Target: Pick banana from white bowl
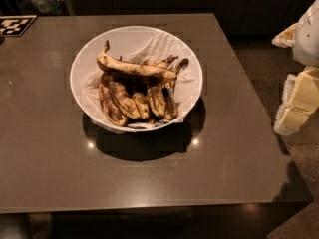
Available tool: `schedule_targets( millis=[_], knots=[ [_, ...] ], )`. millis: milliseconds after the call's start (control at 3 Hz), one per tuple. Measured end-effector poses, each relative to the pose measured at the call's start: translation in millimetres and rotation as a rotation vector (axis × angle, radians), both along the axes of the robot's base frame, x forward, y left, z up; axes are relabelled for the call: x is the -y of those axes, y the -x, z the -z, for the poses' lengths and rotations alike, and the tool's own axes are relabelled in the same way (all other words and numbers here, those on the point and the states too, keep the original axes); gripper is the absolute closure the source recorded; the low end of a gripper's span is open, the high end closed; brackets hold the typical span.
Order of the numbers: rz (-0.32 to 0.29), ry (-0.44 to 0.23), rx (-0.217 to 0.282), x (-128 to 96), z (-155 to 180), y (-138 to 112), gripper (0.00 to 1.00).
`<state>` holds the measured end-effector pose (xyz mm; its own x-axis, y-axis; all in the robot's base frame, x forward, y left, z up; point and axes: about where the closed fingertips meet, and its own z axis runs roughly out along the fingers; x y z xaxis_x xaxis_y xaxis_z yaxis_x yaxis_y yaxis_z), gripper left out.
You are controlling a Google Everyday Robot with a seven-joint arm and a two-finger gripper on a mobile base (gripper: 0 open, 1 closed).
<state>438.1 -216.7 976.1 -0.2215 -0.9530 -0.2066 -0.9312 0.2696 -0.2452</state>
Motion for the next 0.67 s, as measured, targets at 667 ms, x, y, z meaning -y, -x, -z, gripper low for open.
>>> schedule_targets(
  millis=[667],
  knots=[
    [-0.044,0.033,-0.007,-17,-2,-4,0.0]
  ],
)
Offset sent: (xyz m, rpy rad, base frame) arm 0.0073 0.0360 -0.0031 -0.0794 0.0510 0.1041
